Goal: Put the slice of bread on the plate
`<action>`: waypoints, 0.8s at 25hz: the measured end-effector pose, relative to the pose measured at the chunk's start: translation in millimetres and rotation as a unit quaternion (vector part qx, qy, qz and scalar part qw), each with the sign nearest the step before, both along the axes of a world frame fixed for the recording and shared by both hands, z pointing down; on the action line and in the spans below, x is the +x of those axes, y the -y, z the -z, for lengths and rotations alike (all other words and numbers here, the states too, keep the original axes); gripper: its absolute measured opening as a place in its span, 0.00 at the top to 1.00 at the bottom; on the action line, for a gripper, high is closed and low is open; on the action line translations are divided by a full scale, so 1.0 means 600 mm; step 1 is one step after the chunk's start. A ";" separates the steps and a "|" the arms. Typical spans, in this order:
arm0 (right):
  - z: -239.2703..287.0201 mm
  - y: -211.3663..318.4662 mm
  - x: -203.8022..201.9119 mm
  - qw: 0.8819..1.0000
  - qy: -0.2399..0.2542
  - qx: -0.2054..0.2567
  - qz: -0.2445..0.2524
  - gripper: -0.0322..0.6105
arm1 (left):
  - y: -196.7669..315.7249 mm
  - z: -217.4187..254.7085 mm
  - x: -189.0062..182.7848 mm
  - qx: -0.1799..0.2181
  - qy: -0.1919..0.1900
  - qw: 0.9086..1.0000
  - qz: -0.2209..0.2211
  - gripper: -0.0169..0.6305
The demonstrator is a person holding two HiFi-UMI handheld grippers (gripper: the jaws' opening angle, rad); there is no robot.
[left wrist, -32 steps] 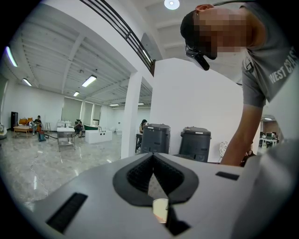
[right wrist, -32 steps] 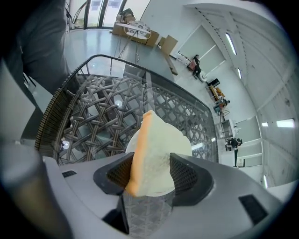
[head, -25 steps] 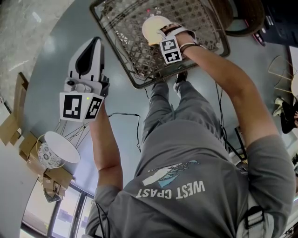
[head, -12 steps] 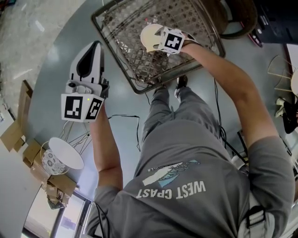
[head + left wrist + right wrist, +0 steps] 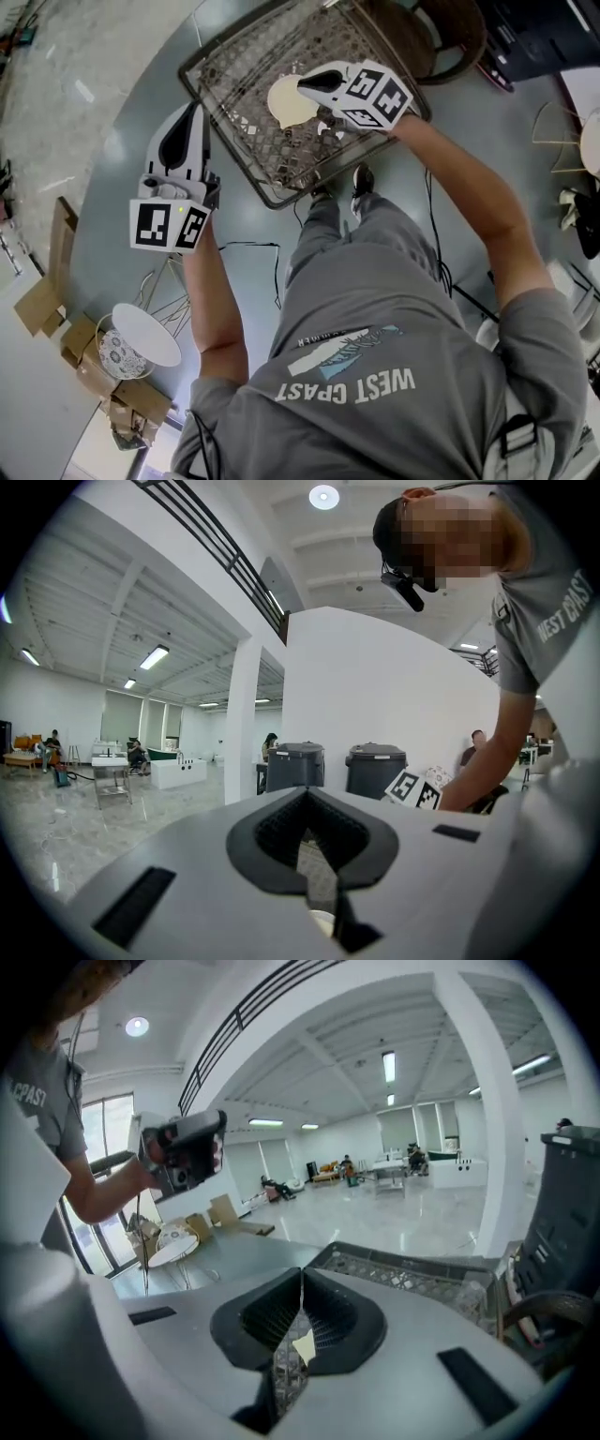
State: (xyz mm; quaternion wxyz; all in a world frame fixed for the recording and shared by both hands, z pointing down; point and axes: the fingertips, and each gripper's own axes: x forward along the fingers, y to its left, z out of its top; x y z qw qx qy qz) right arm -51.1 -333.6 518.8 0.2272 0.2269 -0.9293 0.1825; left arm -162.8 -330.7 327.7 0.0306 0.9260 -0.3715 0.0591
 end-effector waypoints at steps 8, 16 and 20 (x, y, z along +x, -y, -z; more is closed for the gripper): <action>0.241 -0.031 0.076 0.983 0.114 0.112 -0.088 0.94 | -0.019 0.070 0.066 0.036 -0.013 0.999 -0.032 0.96; 0.470 -0.097 0.161 0.949 0.160 0.230 -0.145 0.94 | -0.049 0.172 0.136 0.096 -0.026 0.992 -0.072 0.96; 0.554 -0.137 0.207 0.933 0.176 0.264 -0.168 0.94 | -0.071 0.211 0.170 0.120 -0.034 0.988 -0.086 0.96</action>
